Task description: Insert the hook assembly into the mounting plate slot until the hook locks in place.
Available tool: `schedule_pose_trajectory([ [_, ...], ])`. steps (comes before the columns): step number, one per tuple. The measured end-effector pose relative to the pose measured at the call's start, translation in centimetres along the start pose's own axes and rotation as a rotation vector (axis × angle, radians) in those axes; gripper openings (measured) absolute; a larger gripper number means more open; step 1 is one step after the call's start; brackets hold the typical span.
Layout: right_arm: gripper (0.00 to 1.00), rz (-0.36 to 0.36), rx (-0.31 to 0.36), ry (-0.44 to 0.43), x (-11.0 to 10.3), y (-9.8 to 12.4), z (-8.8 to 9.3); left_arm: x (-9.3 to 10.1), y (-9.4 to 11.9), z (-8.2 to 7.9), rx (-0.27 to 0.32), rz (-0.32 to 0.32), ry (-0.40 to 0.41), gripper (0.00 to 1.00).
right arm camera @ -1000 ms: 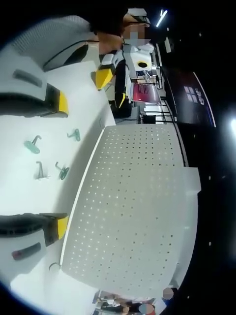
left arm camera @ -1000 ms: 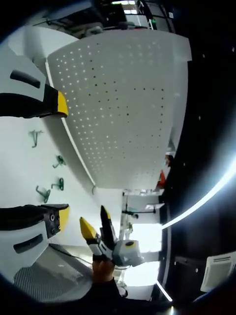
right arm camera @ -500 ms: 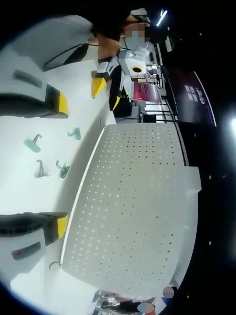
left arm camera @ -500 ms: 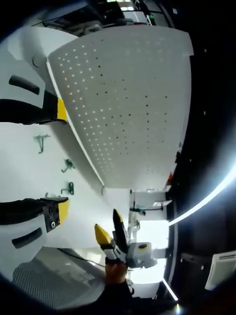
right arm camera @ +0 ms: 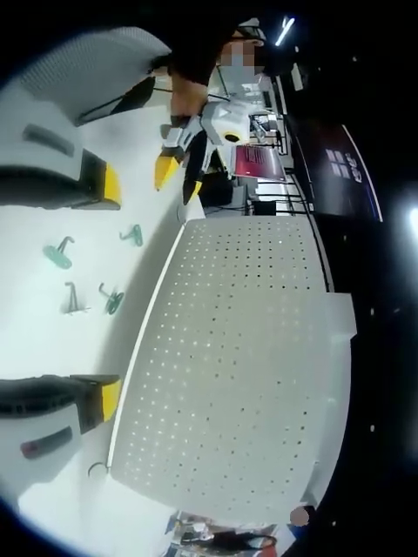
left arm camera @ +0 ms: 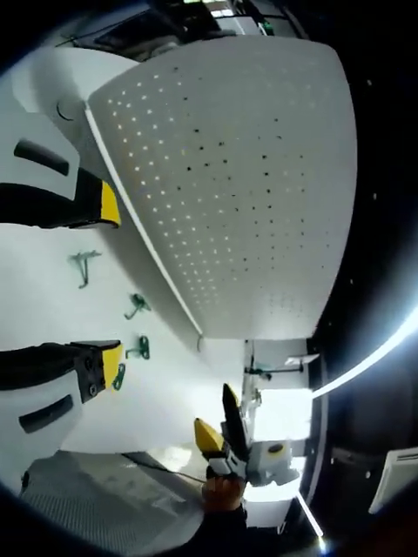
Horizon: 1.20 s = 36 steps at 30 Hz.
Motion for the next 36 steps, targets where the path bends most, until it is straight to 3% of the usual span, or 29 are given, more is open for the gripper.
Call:
schedule_pose_trajectory([
  [11, 0.74, 0.001, -0.002, -0.004, 0.1, 0.0, 0.1, 0.3, -2.0, 2.8, -0.053, 0.019, -0.036, 0.35],
  [23, 0.73, 0.005, -0.008, -0.004, 0.1, 0.0, 0.1, -0.4, -2.9, 5.0, -0.074, -0.012, 0.026, 0.28],
  [36, 0.73, 0.01, -0.013, -0.006, 0.3, -0.1, 0.3, -0.3, -4.0, 6.5, -0.113, 0.003, 0.061, 0.2],
])
Point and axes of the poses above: the point that each gripper's makers call its tool centre point, and the gripper's own axes: y roughly backward along the fingers, x roughly to its right, z roughly out of its underside, the point moved 4 cm from there along y, roughly backward along the fingers, and after that the axes turned 12 degrees about -y, right-handed, at the moved point
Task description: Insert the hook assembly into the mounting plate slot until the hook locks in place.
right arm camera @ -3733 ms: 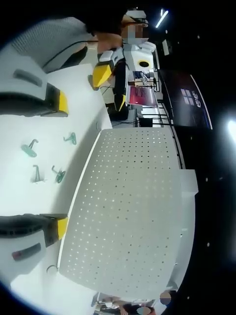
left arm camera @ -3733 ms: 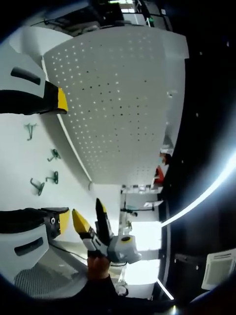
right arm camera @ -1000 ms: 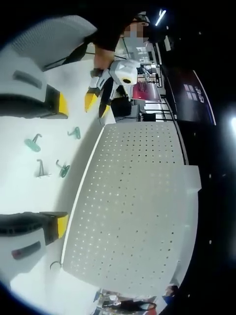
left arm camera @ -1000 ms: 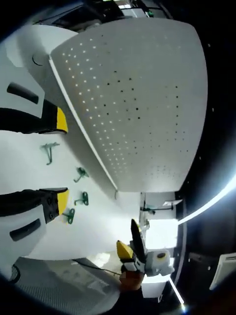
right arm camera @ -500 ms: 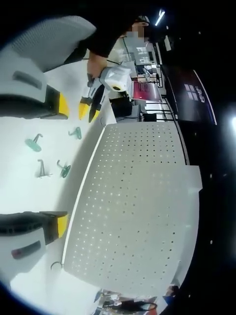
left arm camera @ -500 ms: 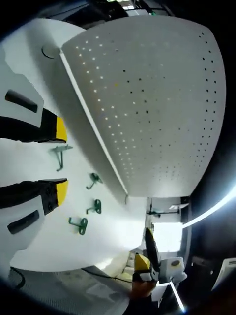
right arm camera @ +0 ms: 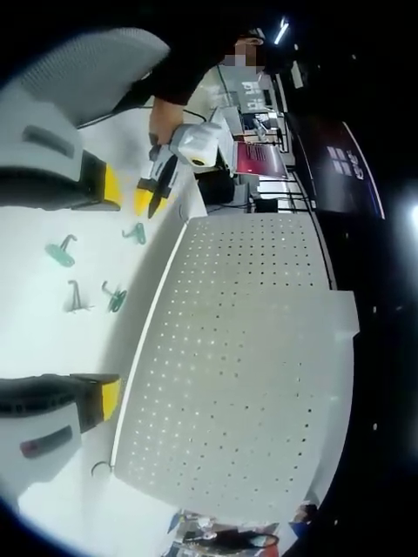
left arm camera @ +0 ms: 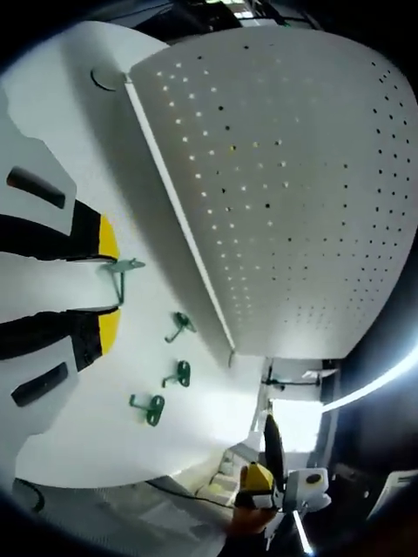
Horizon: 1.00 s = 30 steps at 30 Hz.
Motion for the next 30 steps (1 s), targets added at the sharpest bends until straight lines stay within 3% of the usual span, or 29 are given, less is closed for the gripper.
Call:
schedule_pose_trajectory([
  [16, 0.73, -0.001, -0.021, -0.007, 0.0, -0.3, 0.4, -0.6, -1.3, 1.5, -0.031, -0.011, 0.017, 0.14],
  [30, 0.73, 0.008, -0.035, -0.009, 0.2, -0.5, 0.6, -1.0, -1.7, 1.8, -0.028, -0.018, 0.019, 0.1],
])
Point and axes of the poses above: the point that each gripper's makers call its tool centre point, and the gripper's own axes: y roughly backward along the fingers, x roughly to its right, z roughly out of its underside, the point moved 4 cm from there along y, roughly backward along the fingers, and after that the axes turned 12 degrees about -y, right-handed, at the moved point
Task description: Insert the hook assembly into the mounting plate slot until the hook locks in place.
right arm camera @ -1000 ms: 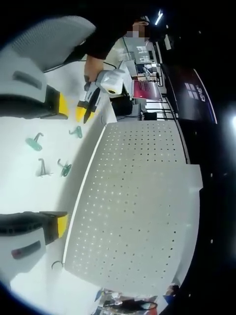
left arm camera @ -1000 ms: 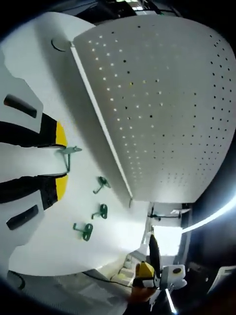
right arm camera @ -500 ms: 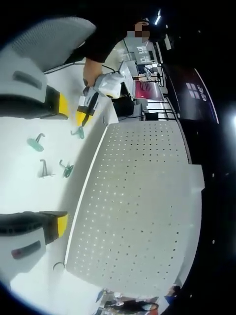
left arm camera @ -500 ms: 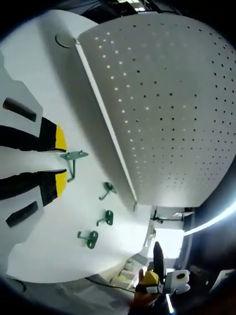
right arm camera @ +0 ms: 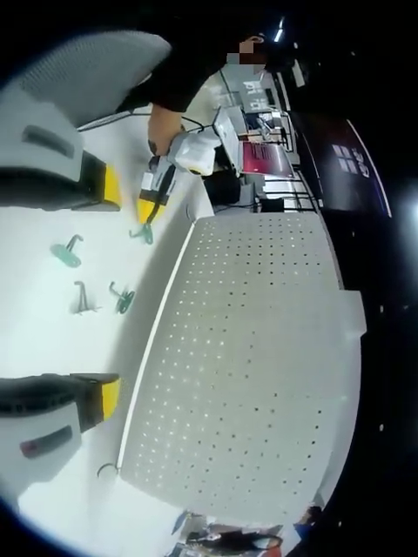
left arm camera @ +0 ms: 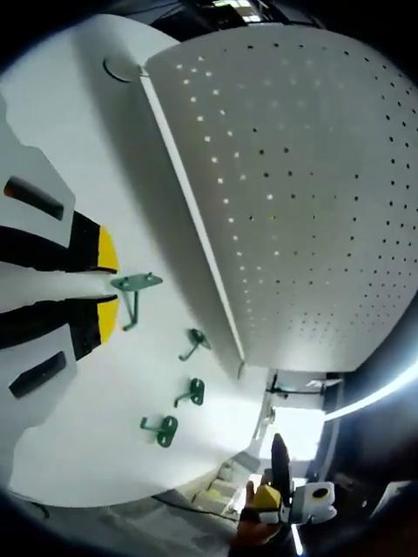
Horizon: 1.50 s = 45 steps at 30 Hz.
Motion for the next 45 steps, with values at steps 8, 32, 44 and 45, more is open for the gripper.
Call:
schedule_pose_trajectory([
  [8, 0.73, -0.002, -0.005, -0.005, 0.0, 0.0, 0.1, 0.0, -0.4, -0.2, 0.003, 0.001, -0.025, 0.08],
  [32, 0.72, -0.006, -0.004, -0.005, -0.1, 0.0, 0.1, 0.2, -0.5, -1.1, 0.028, 0.002, -0.036, 0.03],
  [44, 0.71, -0.013, -0.002, 0.001, -0.3, 0.0, 0.0, 0.2, -0.3, -2.3, 0.055, 0.002, -0.047, 0.03],
  [45, 0.71, -0.014, -0.002, 0.001, -0.3, 0.0, 0.0, 0.2, -0.3, -2.3, 0.057, 0.002, -0.046, 0.02],
])
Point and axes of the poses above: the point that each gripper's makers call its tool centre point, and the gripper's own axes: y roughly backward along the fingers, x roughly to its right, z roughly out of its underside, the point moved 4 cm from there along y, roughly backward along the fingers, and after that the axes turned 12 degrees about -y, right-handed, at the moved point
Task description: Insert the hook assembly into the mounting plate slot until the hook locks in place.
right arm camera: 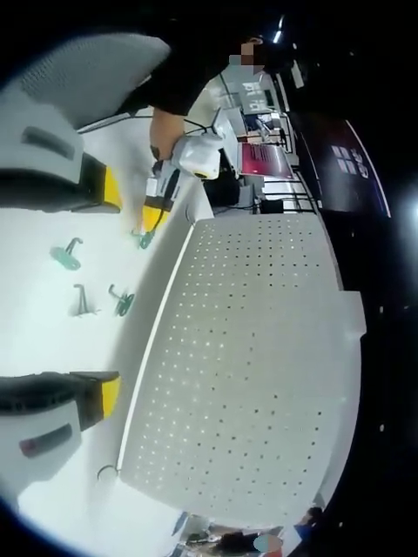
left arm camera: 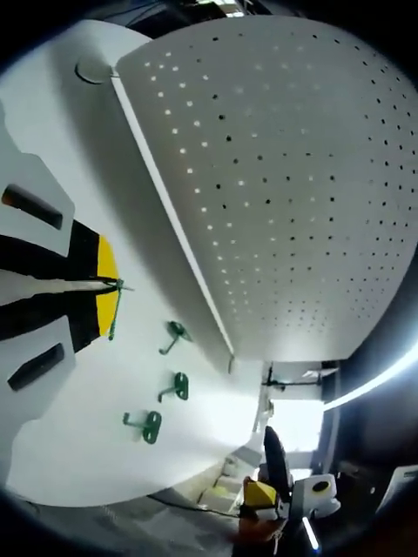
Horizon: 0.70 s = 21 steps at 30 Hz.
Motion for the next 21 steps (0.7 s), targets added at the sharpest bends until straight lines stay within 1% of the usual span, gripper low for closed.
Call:
schedule_pose_trajectory([
  [7, 0.71, -0.005, -0.006, 0.001, -0.1, -0.1, 0.1, 0.0, 0.0, 0.0, -0.001, -0.004, 0.0, 0.01],
  [17, 0.7, -0.016, -0.012, 0.005, -0.3, -0.2, 0.2, 0.2, 0.3, -0.8, 0.001, 0.004, 0.009, 0.01],
  [21, 0.68, -0.02, -0.008, 0.006, -0.4, -0.1, 0.1, 0.5, 0.5, -1.7, 0.013, 0.01, 0.014, 0.01],
])
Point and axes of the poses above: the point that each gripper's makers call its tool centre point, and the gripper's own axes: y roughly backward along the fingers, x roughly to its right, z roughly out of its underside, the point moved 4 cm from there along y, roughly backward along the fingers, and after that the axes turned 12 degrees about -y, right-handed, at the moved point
